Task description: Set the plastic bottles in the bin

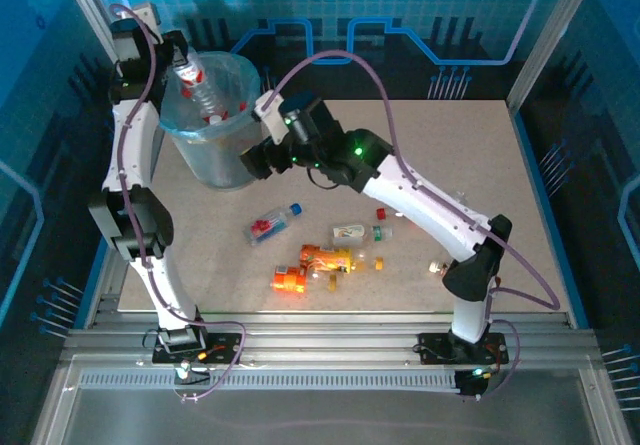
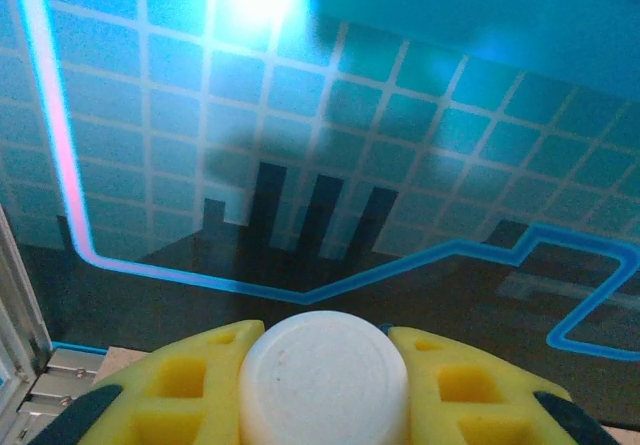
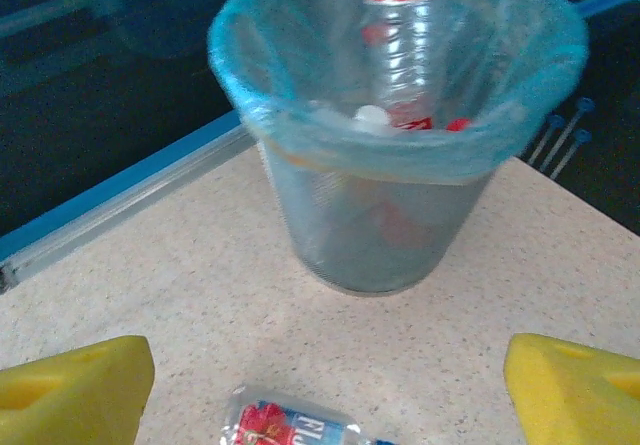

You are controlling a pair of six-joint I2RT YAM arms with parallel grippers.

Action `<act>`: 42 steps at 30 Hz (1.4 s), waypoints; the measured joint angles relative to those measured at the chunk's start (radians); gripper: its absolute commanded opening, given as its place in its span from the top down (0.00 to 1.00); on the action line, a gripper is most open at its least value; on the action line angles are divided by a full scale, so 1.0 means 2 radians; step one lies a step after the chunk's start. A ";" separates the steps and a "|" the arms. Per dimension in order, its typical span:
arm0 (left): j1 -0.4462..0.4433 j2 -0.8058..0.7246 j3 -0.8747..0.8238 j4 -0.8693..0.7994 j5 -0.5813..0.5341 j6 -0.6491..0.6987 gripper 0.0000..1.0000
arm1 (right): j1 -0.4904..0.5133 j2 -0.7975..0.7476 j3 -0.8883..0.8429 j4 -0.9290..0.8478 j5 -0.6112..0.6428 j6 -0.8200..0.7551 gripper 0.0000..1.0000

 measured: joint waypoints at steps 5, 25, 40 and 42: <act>-0.007 0.000 -0.021 0.014 0.015 0.021 0.98 | -0.023 0.083 0.162 -0.038 -0.009 0.017 0.10; -0.033 0.020 -0.041 0.057 0.049 0.117 0.95 | -0.037 0.187 0.249 -0.074 -0.044 0.076 0.15; -0.056 -0.016 -0.049 0.014 0.057 0.226 1.00 | -0.037 0.187 0.247 -0.072 -0.047 0.080 0.15; -0.056 -0.021 -0.051 0.007 0.053 0.232 1.00 | -0.037 0.187 0.247 -0.072 -0.047 0.082 0.15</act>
